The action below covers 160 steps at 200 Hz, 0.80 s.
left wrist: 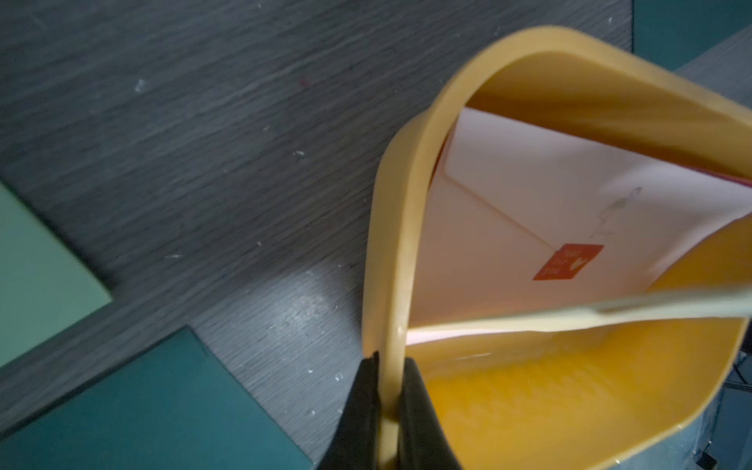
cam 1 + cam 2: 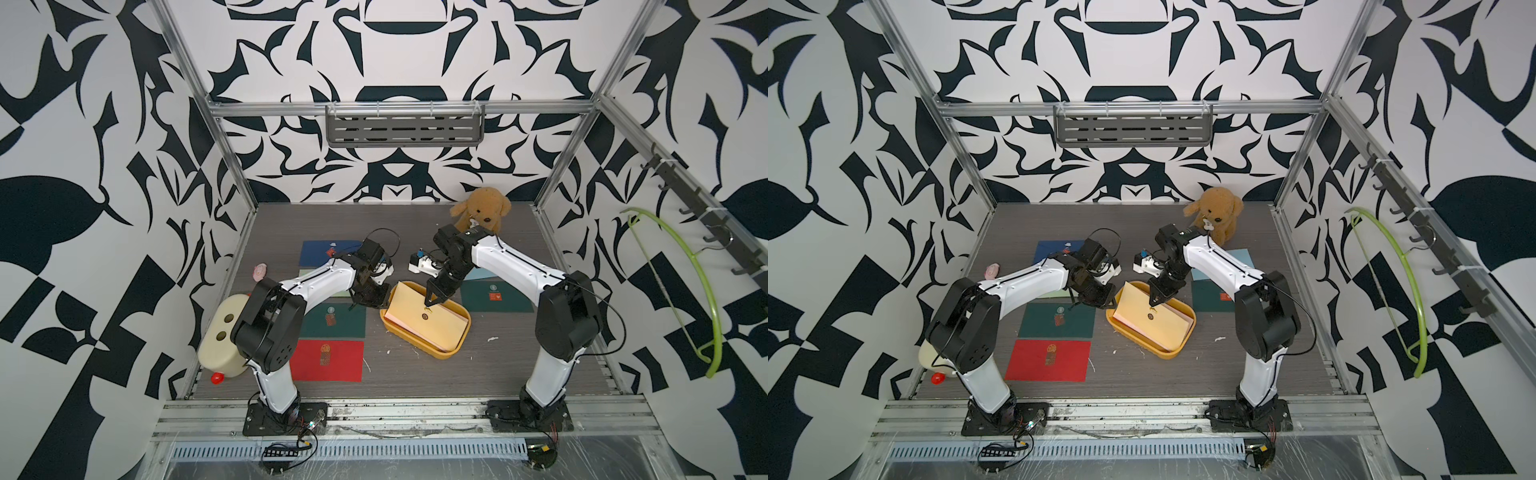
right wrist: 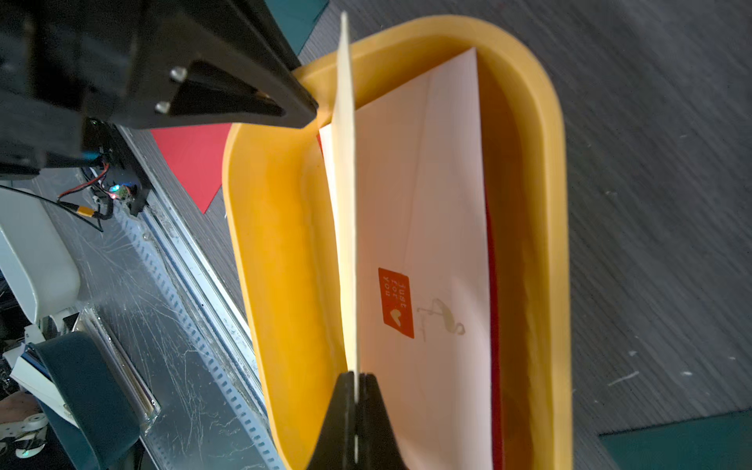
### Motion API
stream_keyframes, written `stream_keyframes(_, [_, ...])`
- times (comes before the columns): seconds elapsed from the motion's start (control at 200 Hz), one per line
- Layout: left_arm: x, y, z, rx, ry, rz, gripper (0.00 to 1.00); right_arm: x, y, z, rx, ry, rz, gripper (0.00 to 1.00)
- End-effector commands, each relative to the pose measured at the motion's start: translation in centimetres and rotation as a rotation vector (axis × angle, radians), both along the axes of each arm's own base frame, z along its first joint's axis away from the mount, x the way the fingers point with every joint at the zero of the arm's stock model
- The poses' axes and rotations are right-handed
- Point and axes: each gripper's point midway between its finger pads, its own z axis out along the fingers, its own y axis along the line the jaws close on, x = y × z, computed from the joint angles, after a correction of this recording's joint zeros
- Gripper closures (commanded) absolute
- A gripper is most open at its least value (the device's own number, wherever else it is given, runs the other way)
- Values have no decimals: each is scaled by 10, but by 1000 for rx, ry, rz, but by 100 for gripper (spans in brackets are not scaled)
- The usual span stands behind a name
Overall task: Put the sealed envelopes into the storage box
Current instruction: Place the envelope in the storage box, then place the storage box at the center of the board.
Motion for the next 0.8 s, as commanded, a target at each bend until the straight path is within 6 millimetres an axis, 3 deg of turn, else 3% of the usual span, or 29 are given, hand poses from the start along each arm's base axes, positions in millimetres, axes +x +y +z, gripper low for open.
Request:
stream_keyframes(0.0, [-2,-3,13,-45,-14,2,100,4,5,0,18,-12,-15,99])
stream_keyframes(0.17, [5,-1,13,-55,-9,78,100,26,-8,3,-55,-111,-80,82])
stream_keyframes(0.345, [20,-3,11,-54,-8,184,100,61,-39,49,-50,-253,-253,66])
stream_keyframes(0.51, [48,-2,11,-15,-40,315,100,75,-72,85,-53,-365,-427,54])
stream_keyframes(0.615, [73,-1,13,6,-81,430,100,80,-107,77,-138,-350,-612,40])
stream_keyframes(0.795, [105,1,13,37,-111,566,100,68,-164,26,-321,-266,-880,35])
